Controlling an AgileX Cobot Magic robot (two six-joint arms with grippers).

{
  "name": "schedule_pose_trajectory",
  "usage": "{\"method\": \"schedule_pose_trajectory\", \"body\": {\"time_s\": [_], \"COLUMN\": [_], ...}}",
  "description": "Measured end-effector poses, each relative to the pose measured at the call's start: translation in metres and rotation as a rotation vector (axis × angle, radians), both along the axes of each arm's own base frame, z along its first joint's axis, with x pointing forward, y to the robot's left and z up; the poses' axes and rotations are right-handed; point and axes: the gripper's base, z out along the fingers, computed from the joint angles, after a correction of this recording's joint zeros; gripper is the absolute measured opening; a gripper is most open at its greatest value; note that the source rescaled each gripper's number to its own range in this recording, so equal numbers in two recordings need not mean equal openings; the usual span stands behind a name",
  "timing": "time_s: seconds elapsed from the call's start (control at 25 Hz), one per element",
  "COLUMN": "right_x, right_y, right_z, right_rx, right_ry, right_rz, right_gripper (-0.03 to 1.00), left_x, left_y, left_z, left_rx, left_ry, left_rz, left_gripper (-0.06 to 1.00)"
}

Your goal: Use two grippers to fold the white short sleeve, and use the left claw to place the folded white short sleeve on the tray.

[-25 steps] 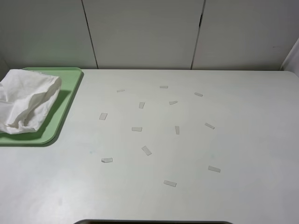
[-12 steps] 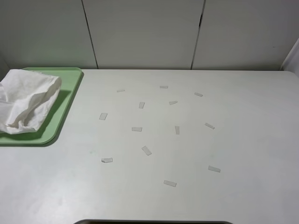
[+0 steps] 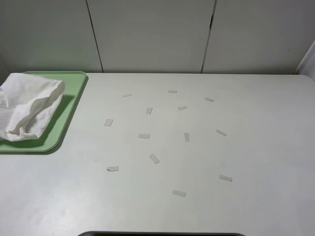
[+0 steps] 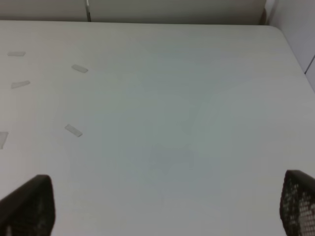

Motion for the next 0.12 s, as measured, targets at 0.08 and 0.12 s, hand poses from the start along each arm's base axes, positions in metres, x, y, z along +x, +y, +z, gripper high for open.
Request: {"method": "schedule_pose_trajectory", "body": {"time_s": [0.08, 0.12], "right_x": [0.0000, 0.0000], "right_y": [0.0000, 0.0000], "right_z": [0.0000, 0.0000], "right_rx": [0.000, 0.000], "right_ry": [0.000, 0.000], "right_rz": [0.000, 0.000], "right_gripper": [1.00, 1.00], "left_x": [0.0000, 0.0000], "left_y": [0.0000, 0.0000], "left_z": [0.0000, 0.0000], "left_rx": [0.000, 0.000], "left_ry": [0.000, 0.000], "left_rz": [0.000, 0.000], "left_gripper": [1.00, 1.00]}}
